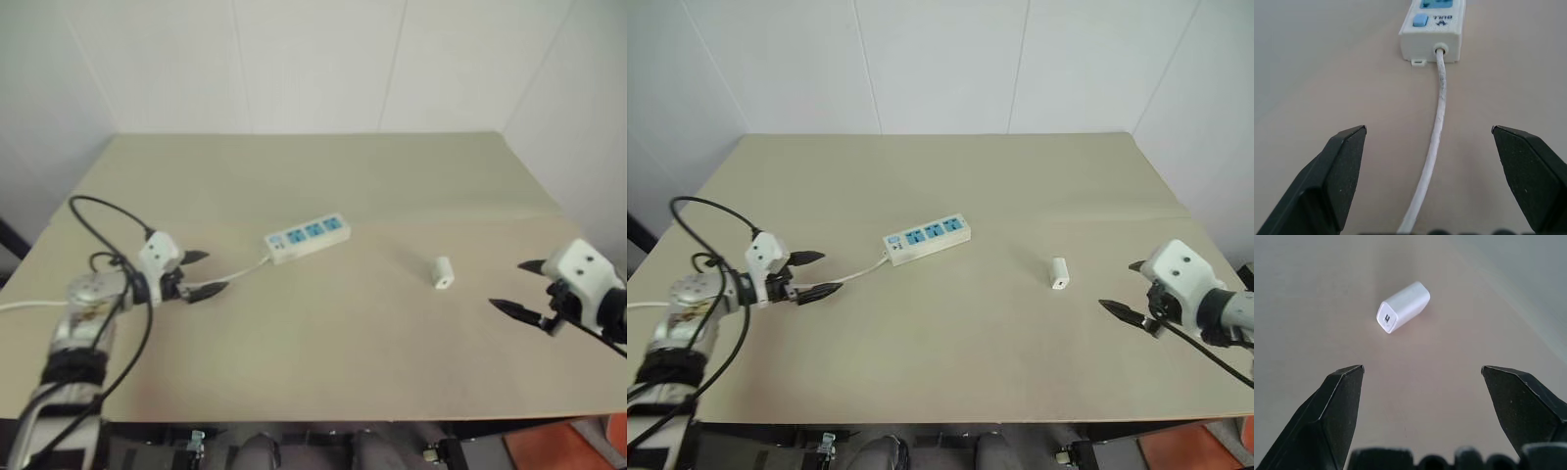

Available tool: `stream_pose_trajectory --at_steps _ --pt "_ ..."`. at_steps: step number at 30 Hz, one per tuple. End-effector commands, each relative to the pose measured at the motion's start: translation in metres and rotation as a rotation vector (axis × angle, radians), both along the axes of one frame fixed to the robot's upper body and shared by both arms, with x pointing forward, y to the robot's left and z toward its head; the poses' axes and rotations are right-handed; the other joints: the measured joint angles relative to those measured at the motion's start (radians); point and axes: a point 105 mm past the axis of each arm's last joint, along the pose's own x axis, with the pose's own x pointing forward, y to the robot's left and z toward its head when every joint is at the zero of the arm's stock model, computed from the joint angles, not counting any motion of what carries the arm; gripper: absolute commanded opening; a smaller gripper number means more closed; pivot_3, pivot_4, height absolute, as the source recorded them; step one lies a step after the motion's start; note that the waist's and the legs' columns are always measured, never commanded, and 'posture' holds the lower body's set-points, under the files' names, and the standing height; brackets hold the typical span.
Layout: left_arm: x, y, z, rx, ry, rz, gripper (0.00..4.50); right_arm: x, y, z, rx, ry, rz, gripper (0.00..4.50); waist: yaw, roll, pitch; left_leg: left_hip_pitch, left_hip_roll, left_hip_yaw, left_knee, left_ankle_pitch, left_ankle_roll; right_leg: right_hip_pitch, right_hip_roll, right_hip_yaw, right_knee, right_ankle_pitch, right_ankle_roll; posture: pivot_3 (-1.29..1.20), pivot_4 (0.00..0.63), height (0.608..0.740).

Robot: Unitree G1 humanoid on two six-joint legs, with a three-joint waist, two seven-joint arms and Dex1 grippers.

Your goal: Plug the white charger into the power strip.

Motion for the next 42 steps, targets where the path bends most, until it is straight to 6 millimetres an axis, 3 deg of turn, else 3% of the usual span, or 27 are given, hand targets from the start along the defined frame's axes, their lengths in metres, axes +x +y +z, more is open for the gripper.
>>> stream_pose_trajectory --at_steps 1,8,9,12,23,28,33,38,42 --pt "0.012 -0.006 -0.011 0.056 0.016 -0.014 4.47 0.004 0.017 0.009 0.001 -0.048 0.042 4.5 0.0 0.0 0.0 0.0 0.0 0.0 0.0 0.0 0.0 0.0 0.0 0.0 0.0 0.0 0.0 0.0 0.15 0.74" --pt "0.021 -0.021 -0.034 0.047 0.157 -0.024 4.47 -0.001 0.02 -0.003 -0.013 -0.025 0.038 4.5 0.003 -0.001 -0.001 0.0 -0.002 -0.001 0.0 0.0 0.0 0.0 -0.001 0.0 0.001 0.0 0.0 0.0 0.15 0.74" --pt "0.022 -0.022 -0.036 0.042 0.182 -0.025 4.29 -0.002 0.021 -0.003 -0.013 -0.024 0.038 4.5 0.007 -0.001 -0.001 0.0 -0.002 -0.001 0.0 0.0 0.0 0.0 -0.001 0.0 0.001 0.0 0.0 0.0 0.15 0.74" --pt "0.022 -0.023 -0.036 0.038 0.213 -0.035 3.6 -0.004 0.02 -0.003 -0.01 -0.026 0.027 4.5 0.008 -0.001 -0.001 0.0 -0.002 -0.001 0.0 0.0 0.0 0.0 -0.001 0.0 0.001 0.0 0.001 0.0 0.15 0.74" --pt "0.009 -0.031 -0.032 -0.01 0.281 -0.166 0.03 -0.001 0.016 -0.006 -0.024 -0.031 0.015 4.5 0.007 -0.001 -0.001 0.0 -0.003 -0.002 0.0 0.0 0.0 0.0 -0.001 0.0 0.001 0.0 0.001 0.0 0.15 0.74" --pt "0.002 -0.025 -0.031 0.048 0.2 -0.18 0.03 0.0 0.018 -0.007 -0.018 -0.02 0.03 4.5 0.006 -0.001 -0.001 0.0 -0.002 -0.002 0.0 0.0 0.0 0.0 -0.001 0.0 0.001 0.0 0.001 0.0 0.15 0.74" --pt "-0.042 -0.026 -0.016 0.001 0.183 -0.287 0.03 0.0 0.018 -0.012 -0.009 -0.016 0.028 4.5 -0.012 0.0 -0.001 0.0 -0.001 -0.001 0.0 0.0 0.0 0.0 -0.001 0.001 0.001 0.0 0.001 0.0 0.15 0.74" --pt "-0.08 -0.03 -0.012 -0.047 0.191 -0.212 0.03 0.003 0.024 -0.018 0.007 -0.006 0.044 4.5 -0.004 0.0 -0.001 0.001 0.001 -0.001 0.0 0.0 0.0 0.0 -0.001 0.001 0.002 0.0 0.0 0.0 0.15 0.74" --pt "-0.093 -0.028 -0.019 -0.052 0.223 -0.128 0.03 0.008 0.027 -0.022 0.009 0.003 0.06 4.5 0.005 -0.001 -0.001 0.001 0.001 -0.001 0.0 0.0 0.0 0.001 -0.001 0.0 0.002 0.0 0.0 0.0 0.15 0.74"
